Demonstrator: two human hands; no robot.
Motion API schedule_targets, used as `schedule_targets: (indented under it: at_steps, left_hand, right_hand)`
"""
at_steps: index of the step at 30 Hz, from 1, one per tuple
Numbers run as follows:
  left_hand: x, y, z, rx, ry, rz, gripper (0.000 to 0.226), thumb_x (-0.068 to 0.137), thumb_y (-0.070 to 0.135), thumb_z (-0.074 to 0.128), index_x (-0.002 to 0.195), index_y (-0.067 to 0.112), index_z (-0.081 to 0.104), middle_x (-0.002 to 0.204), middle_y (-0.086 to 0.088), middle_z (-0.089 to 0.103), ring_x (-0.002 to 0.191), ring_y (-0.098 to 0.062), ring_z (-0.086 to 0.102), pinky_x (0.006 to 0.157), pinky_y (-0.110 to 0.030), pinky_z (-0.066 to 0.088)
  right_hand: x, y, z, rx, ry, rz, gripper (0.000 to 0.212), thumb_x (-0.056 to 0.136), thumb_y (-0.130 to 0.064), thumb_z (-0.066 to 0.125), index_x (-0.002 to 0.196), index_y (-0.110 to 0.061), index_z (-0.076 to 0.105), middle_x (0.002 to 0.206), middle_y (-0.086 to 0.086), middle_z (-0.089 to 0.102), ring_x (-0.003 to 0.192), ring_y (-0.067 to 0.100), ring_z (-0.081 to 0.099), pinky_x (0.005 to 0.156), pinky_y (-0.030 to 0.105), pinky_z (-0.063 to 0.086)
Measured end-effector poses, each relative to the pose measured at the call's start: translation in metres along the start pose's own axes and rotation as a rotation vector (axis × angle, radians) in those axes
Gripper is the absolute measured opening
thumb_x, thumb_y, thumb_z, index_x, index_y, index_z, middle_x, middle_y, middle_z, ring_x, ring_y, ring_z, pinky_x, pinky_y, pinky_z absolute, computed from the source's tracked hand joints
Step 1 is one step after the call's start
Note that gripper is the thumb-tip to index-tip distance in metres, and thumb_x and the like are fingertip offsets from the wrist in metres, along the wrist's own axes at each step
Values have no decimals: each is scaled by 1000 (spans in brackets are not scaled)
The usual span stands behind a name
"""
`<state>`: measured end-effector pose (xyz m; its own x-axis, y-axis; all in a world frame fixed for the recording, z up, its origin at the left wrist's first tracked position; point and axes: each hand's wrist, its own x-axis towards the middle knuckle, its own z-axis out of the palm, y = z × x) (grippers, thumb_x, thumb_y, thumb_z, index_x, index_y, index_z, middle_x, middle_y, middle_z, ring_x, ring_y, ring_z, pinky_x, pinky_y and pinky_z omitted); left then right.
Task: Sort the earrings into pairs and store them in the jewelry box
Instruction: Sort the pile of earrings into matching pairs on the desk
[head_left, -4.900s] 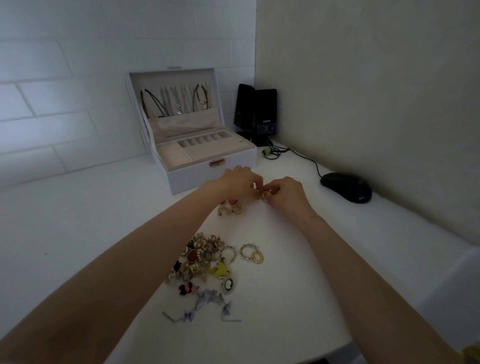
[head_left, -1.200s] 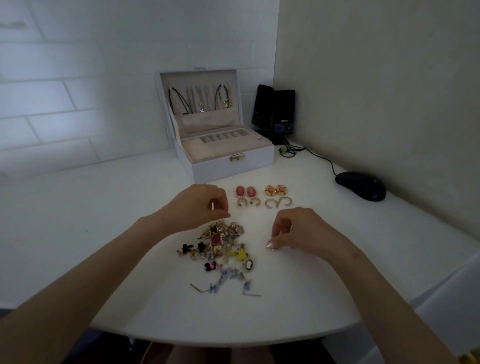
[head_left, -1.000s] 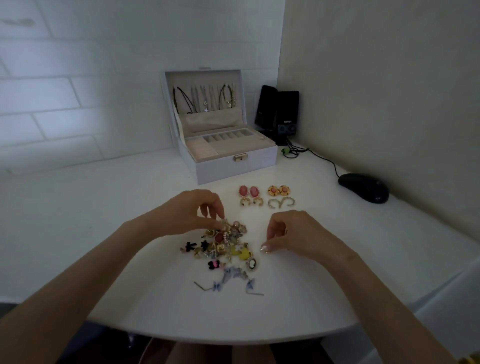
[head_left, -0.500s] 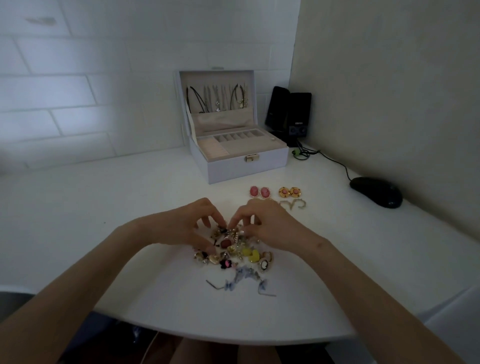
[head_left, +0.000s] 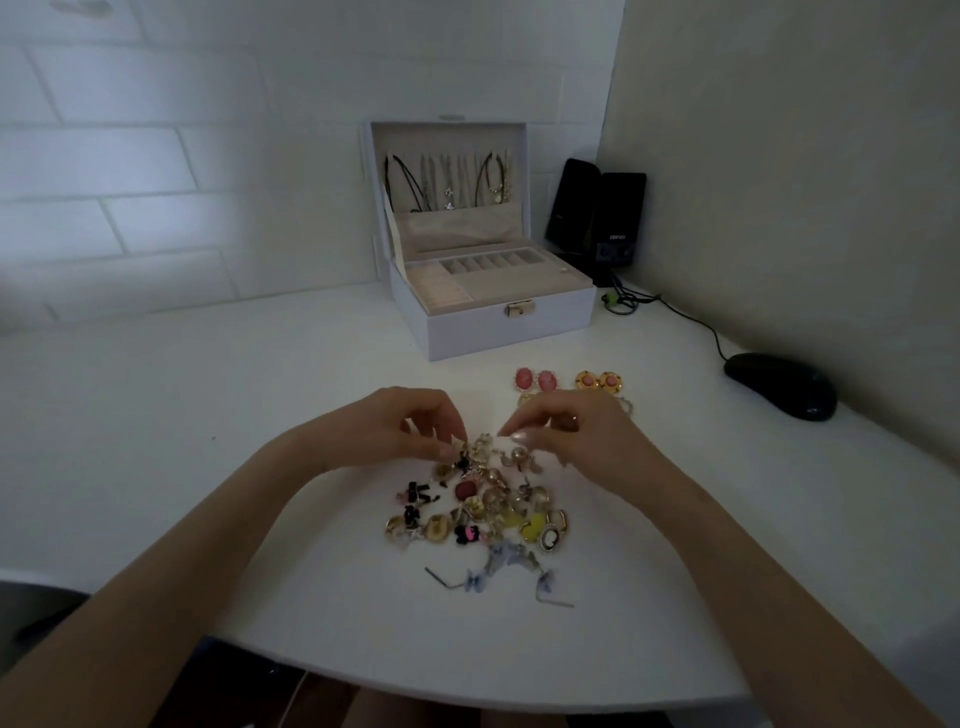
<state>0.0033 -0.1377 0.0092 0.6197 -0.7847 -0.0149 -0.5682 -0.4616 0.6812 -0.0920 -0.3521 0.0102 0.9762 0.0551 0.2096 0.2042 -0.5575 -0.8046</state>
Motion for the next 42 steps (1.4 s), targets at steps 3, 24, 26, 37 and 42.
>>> schedule_targets:
  at_steps: [3,24,26,37,42]
  left_hand:
    - [1,-4,6,-64,-5,23,20,75,24,75,91,24,64,78,13,63,69,0,54,66,-14,41]
    - [-14,-17,-2,6,-16,-43,25,70,25,79,85,25,60,87,10,56,76,1,48,70,-12,40]
    - [-14,-16,-1,6,-31,-38,23,72,22,79,84,22,59,87,7,56,75,0,47,71,-15,40]
    - [-10,-17,-1,-53,260,80,15,79,18,71,90,22,63,91,14,65,81,-7,61,77,-28,50]
    - [-10,-18,1,-91,227,86,18,86,22,61,103,20,65,95,8,68,88,-12,64,86,-27,51]
  right_hand:
    - [2,7,6,-166,89,-52,18,85,-6,63,87,-21,73,80,-17,59,62,-4,51,62,10,38]
    - [11,-7,28,-203,-50,-110,14,82,-16,66,87,-28,73,83,-12,63,75,3,57,67,12,41]
    - [14,-7,28,-231,-47,-90,16,82,-15,66,86,-29,72,83,-12,62,74,3,56,68,15,43]
    - [3,-13,27,-107,-168,-221,13,77,-23,69,87,-29,73,84,-12,64,82,5,52,73,15,38]
    - [-4,-19,47,-367,-296,-409,18,72,-37,68,89,-32,71,83,-12,57,82,9,45,77,27,36]
